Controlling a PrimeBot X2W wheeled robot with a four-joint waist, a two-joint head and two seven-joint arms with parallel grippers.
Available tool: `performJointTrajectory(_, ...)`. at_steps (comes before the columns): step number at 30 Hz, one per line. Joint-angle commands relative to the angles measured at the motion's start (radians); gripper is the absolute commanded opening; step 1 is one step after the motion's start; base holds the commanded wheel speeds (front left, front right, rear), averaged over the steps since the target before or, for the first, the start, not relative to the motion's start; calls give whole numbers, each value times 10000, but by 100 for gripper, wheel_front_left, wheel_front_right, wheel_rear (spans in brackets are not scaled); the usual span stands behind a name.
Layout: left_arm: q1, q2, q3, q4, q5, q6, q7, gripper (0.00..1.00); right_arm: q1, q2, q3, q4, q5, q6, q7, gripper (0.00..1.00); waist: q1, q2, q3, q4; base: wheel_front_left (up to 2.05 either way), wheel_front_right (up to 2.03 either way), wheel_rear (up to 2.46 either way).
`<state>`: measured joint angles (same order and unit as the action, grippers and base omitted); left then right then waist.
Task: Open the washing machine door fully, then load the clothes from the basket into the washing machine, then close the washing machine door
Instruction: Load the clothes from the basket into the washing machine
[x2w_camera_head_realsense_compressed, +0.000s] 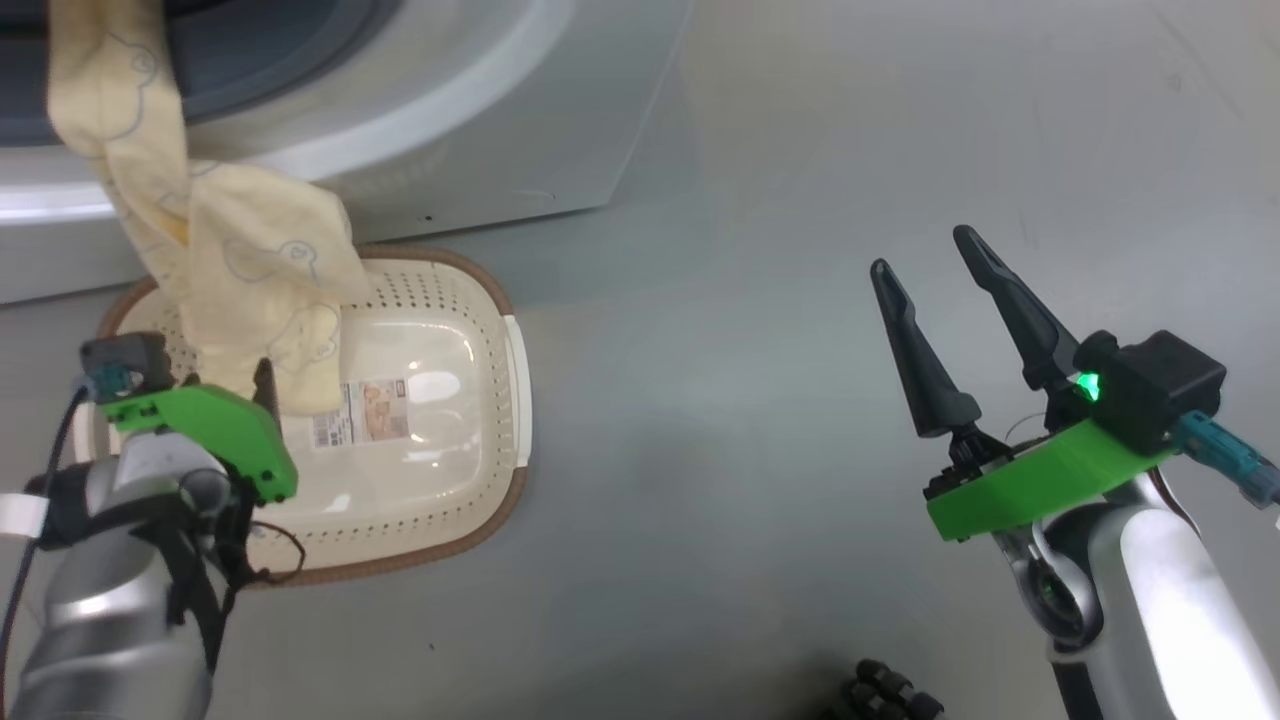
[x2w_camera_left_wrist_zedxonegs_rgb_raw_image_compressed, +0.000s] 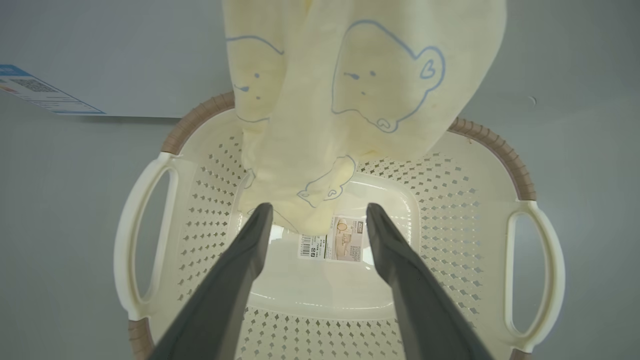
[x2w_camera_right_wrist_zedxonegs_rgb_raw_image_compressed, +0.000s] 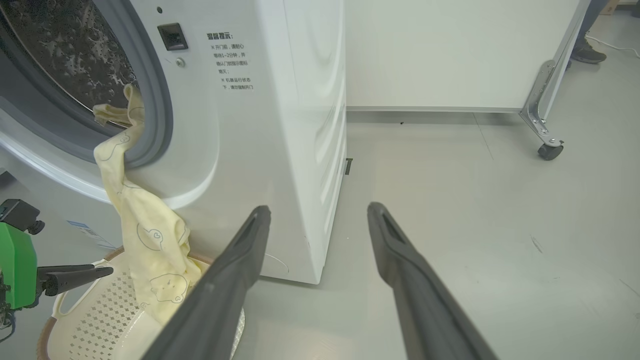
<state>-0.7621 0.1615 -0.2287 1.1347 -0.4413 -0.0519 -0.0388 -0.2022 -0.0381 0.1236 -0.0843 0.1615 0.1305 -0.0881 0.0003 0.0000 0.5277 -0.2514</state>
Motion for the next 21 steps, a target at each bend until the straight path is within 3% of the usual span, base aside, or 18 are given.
performJointTrajectory(1,-285,565,306,8,-18,77,-180,100,-245,-121,221,-261,113,2,-145,100,-3,0,835,-473,0,0,0)
performJointTrajectory(8,-1388,1511,443,598,-15,243,-326,100,-663,-121,421,-24,280,2,-444,100,-3,0,1761,-785,0,0,0)
performJointTrajectory(12,-2011,2082,239,773,155,-73,-319,100,-839,-121,545,156,325,2,-584,100,-3,0,2168,-893,0,0,0)
performJointTrajectory(17,-2361,2315,-254,848,357,-606,-5,100,-951,-121,685,304,336,2,-694,100,-3,0,2339,-946,0,0,0)
performJointTrajectory(21,-2472,2362,-568,811,372,-745,196,100,-989,-121,728,351,352,2,-724,100,-3,0,2380,-957,0,0,0)
